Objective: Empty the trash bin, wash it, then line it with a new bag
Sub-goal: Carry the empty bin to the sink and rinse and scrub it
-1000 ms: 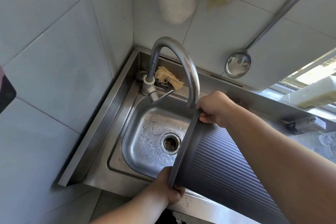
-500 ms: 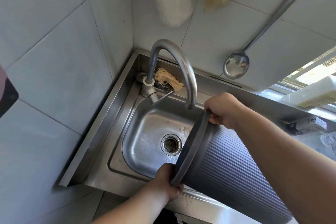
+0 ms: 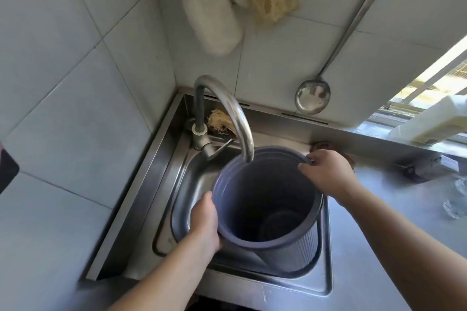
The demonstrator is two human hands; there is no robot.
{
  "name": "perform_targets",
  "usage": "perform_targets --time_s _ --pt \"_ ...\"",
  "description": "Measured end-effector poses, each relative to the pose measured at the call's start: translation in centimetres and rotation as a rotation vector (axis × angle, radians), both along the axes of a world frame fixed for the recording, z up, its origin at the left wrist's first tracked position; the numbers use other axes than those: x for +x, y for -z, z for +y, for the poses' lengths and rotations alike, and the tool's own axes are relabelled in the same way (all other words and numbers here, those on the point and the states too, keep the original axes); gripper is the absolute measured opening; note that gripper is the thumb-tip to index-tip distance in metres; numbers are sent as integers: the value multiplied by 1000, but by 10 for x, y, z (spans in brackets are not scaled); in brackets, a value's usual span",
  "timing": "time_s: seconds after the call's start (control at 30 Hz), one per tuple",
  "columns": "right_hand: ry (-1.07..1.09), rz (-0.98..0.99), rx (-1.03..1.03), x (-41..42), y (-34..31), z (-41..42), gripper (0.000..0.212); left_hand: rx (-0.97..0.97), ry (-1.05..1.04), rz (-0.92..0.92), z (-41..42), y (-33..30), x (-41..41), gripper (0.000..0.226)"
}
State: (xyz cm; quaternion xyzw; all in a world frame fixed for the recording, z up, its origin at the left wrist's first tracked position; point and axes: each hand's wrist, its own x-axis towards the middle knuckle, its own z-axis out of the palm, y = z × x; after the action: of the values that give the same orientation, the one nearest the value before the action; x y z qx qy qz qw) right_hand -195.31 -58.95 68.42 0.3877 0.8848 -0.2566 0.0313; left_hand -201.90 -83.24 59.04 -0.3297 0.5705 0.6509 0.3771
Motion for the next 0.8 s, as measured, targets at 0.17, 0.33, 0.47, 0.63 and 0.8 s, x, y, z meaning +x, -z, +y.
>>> perform_targets --time_s 0.17,0.33,0.47,0.63,0.8 --pt "-22 -53 -10 32 48 0 29 -202 32 324 1 -11 -10 37" --pt "-42 -117 -142 49 83 -10 30 -441 197 544 -3 -4 -15 41" --pt "-27 -112 -59 58 105 9 29 -570 236 620 -3 8 -16 50" --pt "-3 -76 202 54 129 70 44 -651 224 628 -3 17 -15 49" --pt "-3 -139 398 30 148 124 73 -684 235 645 0 21 -11 43"
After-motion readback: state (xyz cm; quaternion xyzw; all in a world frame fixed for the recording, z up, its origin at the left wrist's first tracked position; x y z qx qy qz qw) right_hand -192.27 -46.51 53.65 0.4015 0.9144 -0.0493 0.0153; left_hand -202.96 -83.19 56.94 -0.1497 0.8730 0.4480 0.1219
